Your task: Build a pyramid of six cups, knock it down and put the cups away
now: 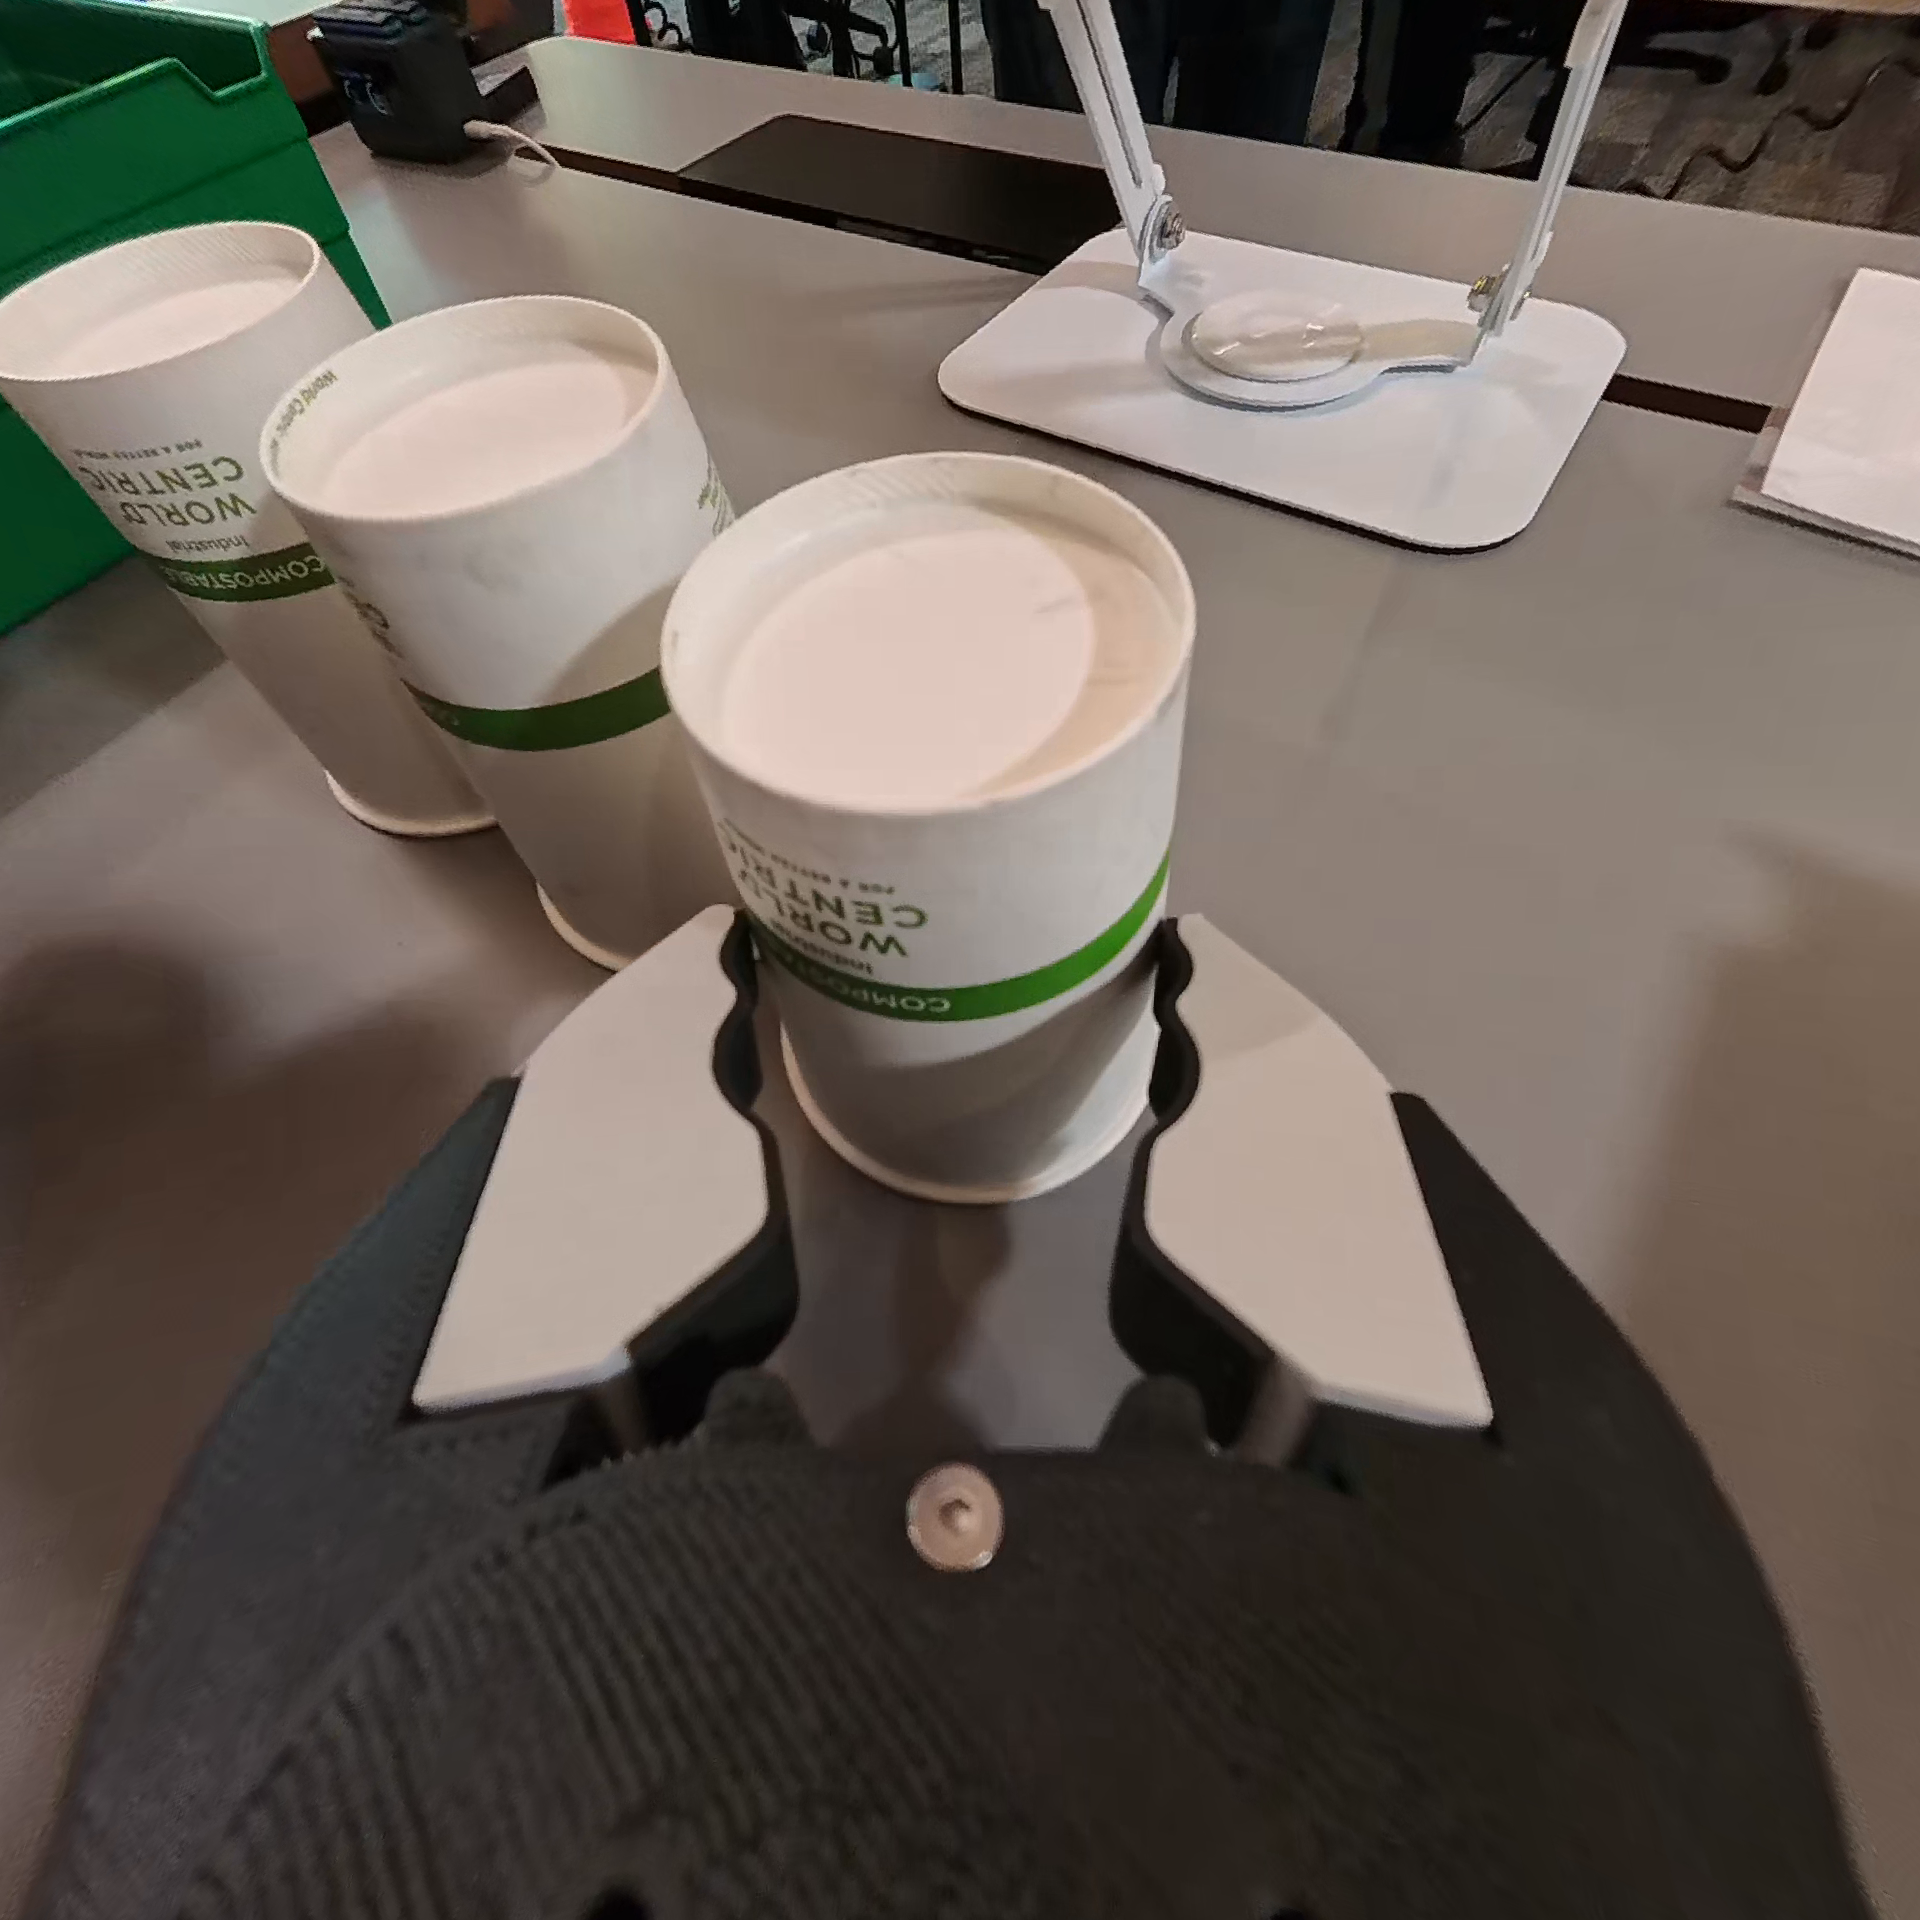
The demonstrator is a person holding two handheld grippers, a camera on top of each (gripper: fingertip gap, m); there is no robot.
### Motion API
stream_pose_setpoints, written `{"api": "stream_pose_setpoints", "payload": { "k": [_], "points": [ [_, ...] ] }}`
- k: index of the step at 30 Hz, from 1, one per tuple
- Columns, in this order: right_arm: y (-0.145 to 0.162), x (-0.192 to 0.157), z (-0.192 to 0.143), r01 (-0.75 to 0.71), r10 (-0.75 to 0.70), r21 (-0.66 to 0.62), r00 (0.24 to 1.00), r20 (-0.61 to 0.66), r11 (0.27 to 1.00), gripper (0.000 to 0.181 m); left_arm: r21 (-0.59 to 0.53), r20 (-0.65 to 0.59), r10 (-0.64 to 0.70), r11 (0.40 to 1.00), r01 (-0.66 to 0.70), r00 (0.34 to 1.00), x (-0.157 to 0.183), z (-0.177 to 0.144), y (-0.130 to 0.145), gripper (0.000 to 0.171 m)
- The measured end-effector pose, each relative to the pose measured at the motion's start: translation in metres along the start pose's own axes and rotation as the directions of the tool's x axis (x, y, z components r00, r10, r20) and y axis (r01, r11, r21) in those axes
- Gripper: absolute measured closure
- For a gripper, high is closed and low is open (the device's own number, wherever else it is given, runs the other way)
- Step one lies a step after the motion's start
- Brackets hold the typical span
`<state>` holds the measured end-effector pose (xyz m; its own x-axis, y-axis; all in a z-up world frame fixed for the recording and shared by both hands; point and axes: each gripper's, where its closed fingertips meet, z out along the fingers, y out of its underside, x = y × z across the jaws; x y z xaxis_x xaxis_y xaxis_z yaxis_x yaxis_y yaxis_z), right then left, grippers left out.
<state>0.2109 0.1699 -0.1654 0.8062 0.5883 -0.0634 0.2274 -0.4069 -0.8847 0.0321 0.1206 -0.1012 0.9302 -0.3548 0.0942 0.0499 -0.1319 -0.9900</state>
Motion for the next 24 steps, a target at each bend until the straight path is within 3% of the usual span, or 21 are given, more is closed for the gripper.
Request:
{"api": "stream_pose_setpoints", "payload": {
  "k": [24],
  "points": [
    [-0.001,0.0,0.002,-0.001,0.001,0.001,1.0,0.001,1.0,0.106,-0.001,0.047,-0.021,1.0,0.021,0.999,-0.023,0.0,0.004,0.166]
  ]
}}
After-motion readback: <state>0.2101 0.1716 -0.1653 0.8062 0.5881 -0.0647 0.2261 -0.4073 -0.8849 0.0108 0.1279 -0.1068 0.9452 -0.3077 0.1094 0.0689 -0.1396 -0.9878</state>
